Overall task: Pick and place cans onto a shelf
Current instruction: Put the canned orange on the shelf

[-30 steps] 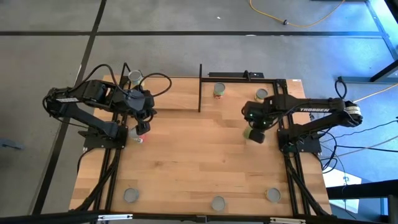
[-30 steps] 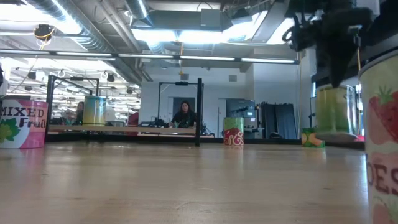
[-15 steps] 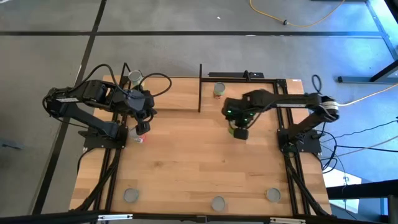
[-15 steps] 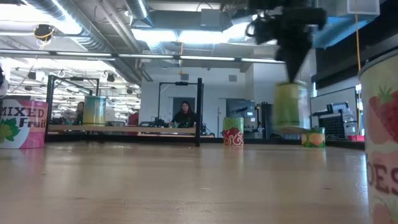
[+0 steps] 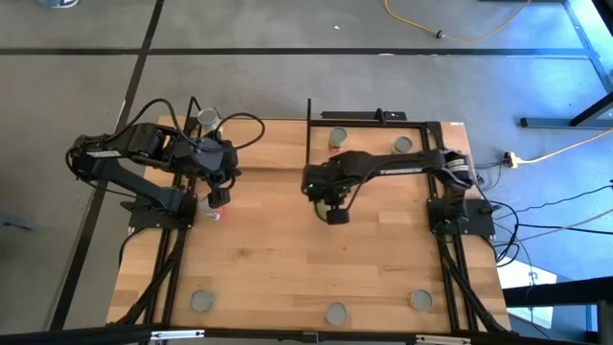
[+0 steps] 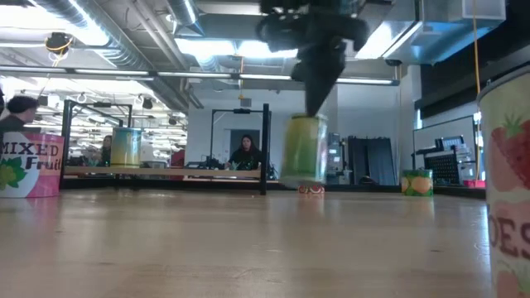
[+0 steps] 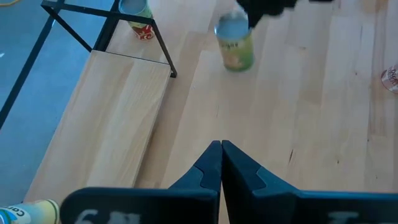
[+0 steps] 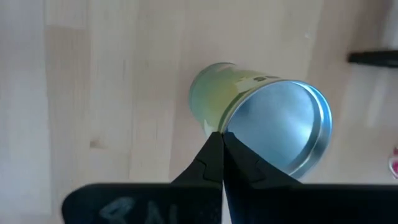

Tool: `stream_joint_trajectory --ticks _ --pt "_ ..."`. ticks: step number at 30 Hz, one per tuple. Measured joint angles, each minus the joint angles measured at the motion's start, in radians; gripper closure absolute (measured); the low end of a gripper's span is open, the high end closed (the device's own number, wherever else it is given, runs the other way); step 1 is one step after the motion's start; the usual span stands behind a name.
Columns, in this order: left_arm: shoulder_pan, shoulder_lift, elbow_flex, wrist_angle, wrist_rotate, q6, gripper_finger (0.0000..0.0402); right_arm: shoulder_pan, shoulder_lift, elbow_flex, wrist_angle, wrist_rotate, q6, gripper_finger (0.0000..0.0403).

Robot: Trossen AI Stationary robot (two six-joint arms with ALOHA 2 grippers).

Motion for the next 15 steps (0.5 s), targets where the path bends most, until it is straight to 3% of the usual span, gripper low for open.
stream_joint_trajectory --ticks 15 --pt "0.0 0.0 0.0 0.0 0.0 0.0 0.0401 0.016 0.073 0.025 0.008 -0.001 -0.025 0.0387"
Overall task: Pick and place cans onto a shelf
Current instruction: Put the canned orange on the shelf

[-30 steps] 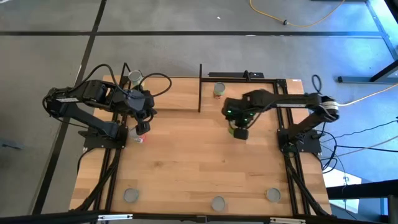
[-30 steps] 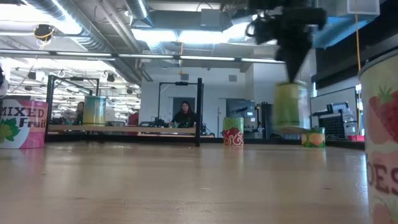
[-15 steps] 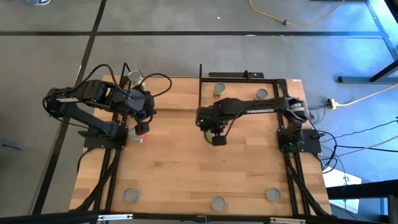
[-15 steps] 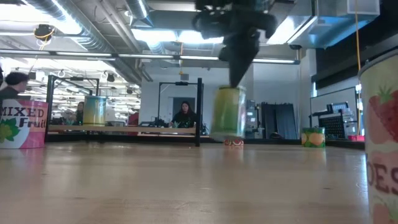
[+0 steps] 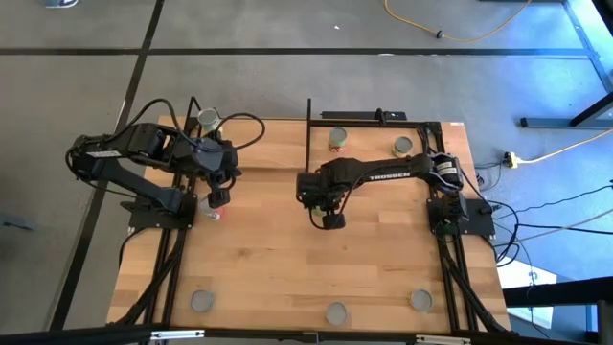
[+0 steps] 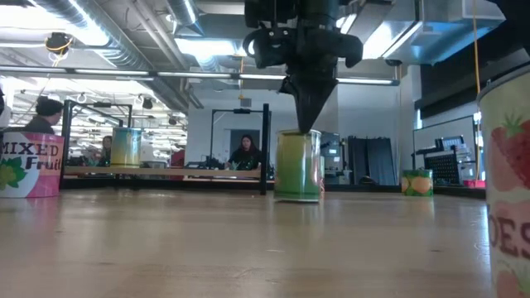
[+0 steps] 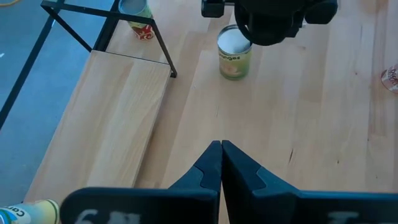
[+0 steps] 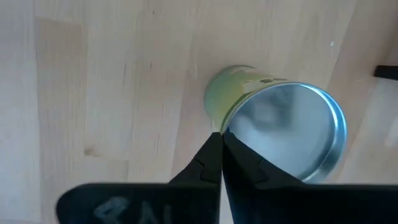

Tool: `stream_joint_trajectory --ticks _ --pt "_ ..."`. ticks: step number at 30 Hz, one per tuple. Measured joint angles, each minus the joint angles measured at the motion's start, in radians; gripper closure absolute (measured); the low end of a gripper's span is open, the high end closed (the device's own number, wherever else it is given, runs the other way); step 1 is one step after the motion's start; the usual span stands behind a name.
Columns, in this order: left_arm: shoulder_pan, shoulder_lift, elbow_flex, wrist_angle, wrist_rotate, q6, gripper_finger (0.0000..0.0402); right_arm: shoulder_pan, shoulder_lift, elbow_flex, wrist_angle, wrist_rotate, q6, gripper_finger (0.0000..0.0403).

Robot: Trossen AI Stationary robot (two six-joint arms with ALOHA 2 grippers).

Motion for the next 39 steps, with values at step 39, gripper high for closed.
stream_joint_trajectory --ticks 39 --pt "0.002 0.175 0.0 0.271 -0.026 0.464 0.0391 0.002 -0.221 0.586 -0.422 -0.08 0.03 0.0354"
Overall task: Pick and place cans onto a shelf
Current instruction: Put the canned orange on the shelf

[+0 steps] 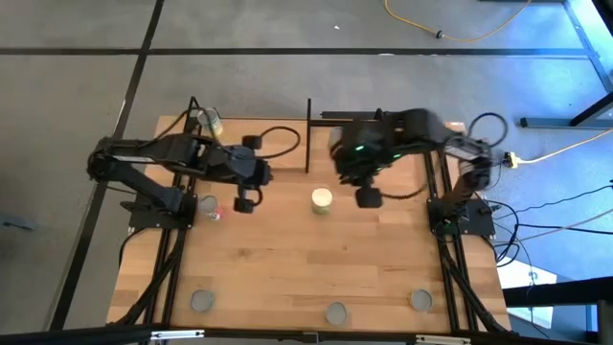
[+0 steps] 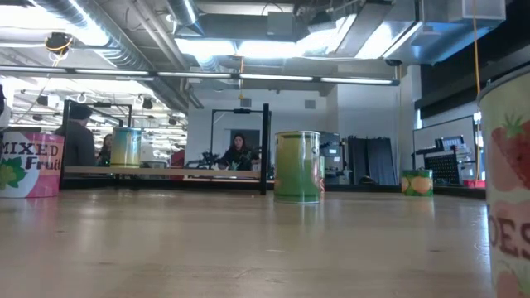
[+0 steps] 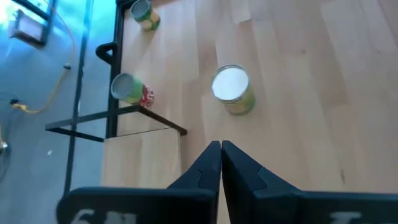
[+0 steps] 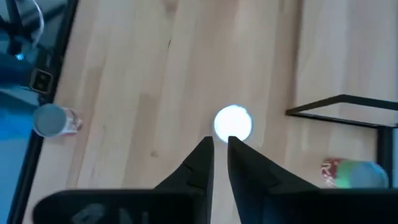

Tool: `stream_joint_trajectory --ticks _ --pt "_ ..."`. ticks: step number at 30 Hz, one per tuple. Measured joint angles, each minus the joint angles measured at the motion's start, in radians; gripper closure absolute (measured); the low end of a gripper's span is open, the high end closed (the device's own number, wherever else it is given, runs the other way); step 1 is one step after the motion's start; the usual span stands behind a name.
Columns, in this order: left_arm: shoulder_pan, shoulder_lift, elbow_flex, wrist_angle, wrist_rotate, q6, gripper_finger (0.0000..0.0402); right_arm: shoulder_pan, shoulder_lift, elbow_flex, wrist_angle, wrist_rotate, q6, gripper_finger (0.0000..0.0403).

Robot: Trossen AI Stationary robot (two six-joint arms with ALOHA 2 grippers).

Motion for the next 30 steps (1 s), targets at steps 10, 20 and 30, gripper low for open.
stream_joint_trajectory --ticks 10,20,30 --pt "0.071 0.145 0.0 0.088 0.015 0.115 0.0353 0.0 -0.182 0.001 -0.001 0.052 0.13 0.0355" --pt "0.07 0.309 0.0 0.252 0.146 0.331 0.0357 0.0 -0.292 0.0 0.0 0.056 0.156 0.0355" --pt "0.069 0.471 -0.001 0.269 0.256 0.525 0.0357 0.0 -0.32 0.0 0.0 0.056 0.125 0.0355"
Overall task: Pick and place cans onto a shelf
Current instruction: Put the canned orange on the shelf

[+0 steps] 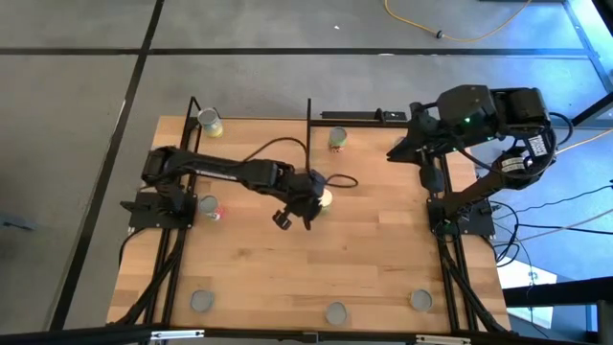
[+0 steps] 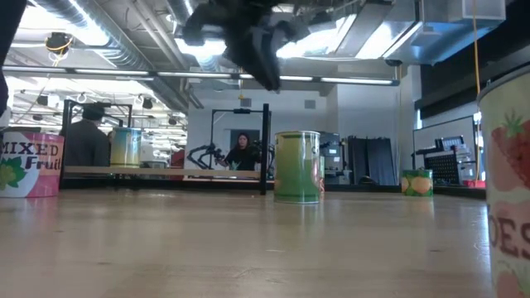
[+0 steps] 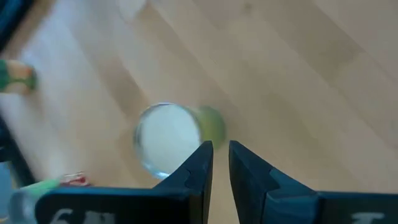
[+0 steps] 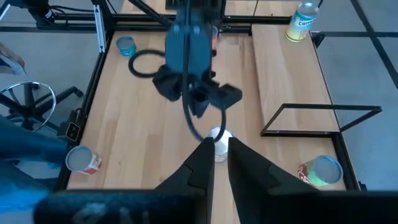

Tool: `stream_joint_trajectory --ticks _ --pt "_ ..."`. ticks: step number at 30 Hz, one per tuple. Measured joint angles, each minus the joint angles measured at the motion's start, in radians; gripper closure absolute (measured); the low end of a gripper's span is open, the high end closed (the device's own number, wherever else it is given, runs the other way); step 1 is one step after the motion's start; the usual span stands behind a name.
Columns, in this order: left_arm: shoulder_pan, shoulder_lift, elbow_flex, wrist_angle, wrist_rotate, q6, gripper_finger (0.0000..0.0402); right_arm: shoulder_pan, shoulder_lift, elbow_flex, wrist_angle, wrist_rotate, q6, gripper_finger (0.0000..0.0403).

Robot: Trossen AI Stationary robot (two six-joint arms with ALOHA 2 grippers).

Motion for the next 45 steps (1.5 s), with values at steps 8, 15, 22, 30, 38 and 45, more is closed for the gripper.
stream_joint_trajectory --ticks 8,15,22,30,38,45 --pt "0.002 0.068 0.0 0.037 -0.014 0.009 0.0357 0.0 -0.003 0.0 0.0 -0.002 -0.022 0.0355" --pt "0.012 0.084 0.002 0.057 -0.044 0.003 0.0357 0.0 -0.004 0.0 0.0 -0.002 -0.026 0.0355" --pt "0.026 0.112 -0.001 0.048 -0.07 -0.01 0.0357 0.0 -0.004 0.0 0.0 -0.002 -0.026 0.0355" --pt "0.033 0.147 0.002 0.079 -0.075 -0.01 0.0357 0.0 -0.004 0.0 0.0 -0.002 -0.026 0.0355" --pt "0.035 0.15 0.002 0.08 -0.08 -0.019 0.0357 0.0 -0.004 0.0 0.0 0.0 -0.026 0.0355" --pt "0.029 0.151 0.002 0.078 -0.097 -0.044 0.0395 0.0 -0.004 0.0 0.0 0.0 -0.026 0.0355"
